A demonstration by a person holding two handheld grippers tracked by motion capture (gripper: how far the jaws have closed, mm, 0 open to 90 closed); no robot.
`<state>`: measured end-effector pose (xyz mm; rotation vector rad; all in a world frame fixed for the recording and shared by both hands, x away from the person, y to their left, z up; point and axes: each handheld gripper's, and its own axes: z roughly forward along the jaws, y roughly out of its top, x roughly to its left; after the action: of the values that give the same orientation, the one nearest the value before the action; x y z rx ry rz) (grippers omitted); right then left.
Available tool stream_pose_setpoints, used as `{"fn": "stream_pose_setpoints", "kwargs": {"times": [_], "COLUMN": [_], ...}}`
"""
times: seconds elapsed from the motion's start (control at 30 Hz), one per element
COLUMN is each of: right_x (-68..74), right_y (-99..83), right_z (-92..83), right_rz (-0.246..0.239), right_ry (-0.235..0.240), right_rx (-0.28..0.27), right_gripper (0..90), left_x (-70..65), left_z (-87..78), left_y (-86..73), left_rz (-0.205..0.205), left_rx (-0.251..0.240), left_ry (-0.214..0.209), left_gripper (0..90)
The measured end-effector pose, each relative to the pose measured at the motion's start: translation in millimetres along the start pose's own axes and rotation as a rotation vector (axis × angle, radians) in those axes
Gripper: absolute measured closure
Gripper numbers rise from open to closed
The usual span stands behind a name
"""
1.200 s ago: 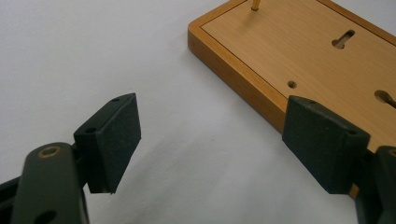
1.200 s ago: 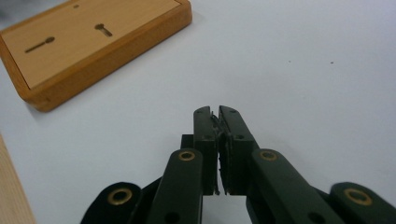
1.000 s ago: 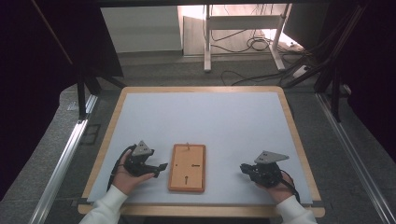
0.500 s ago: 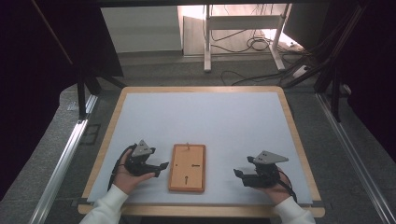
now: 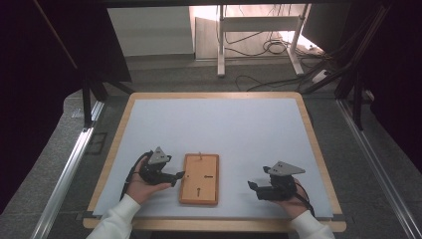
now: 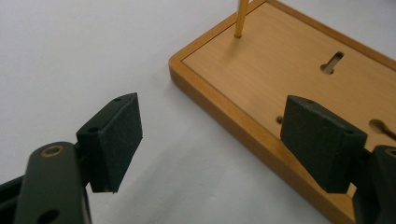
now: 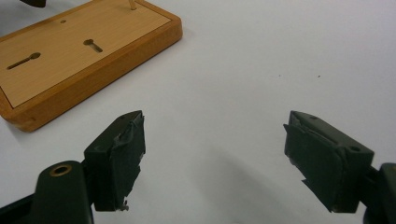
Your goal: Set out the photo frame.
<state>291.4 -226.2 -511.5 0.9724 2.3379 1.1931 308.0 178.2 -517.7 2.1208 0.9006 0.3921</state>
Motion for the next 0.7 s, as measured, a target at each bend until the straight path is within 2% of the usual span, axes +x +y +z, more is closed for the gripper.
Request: {"fn": "stream_pose_setpoints", "kwargs": {"times": [0.07,0.17,0.27,0.4,0.47,0.7], "right_x": [-0.2,0.4,2.0,2.7,2.7,3.4], "right_y": [-0.7,-0.7,0.0,-0.3,-0.5,-1.0], "right_z": [0.3,2.3,3.2,3.8,3.9,5.0], "right_rz": [-0.002,-0.006,-0.012,-0.011,-0.013,-0.024], "right_ry": [-0.001,0.005,0.009,0.008,0.007,0.001], "right_rx": [0.001,0.007,0.008,0.013,0.015,0.022], "right_gripper": [20.3,20.1,19.9,19.9,20.0,20.0], "left_x": [-0.6,-2.9,-2.7,-3.0,-3.2,-7.4], "left_z": [0.6,4.4,9.0,14.7,18.1,25.9], "left_y": [2.5,6.7,12.5,21.7,25.3,38.1], "left_rz": [0.002,0.014,0.015,0.04,0.036,0.048], "left_rx": [-0.01,-0.014,-0.01,-0.001,0.002,0.009], "left_ry": [-0.005,0.013,-0.007,-0.022,-0.036,-0.053], "left_gripper": [21.0,23.9,23.6,23.2,23.2,24.2]}}
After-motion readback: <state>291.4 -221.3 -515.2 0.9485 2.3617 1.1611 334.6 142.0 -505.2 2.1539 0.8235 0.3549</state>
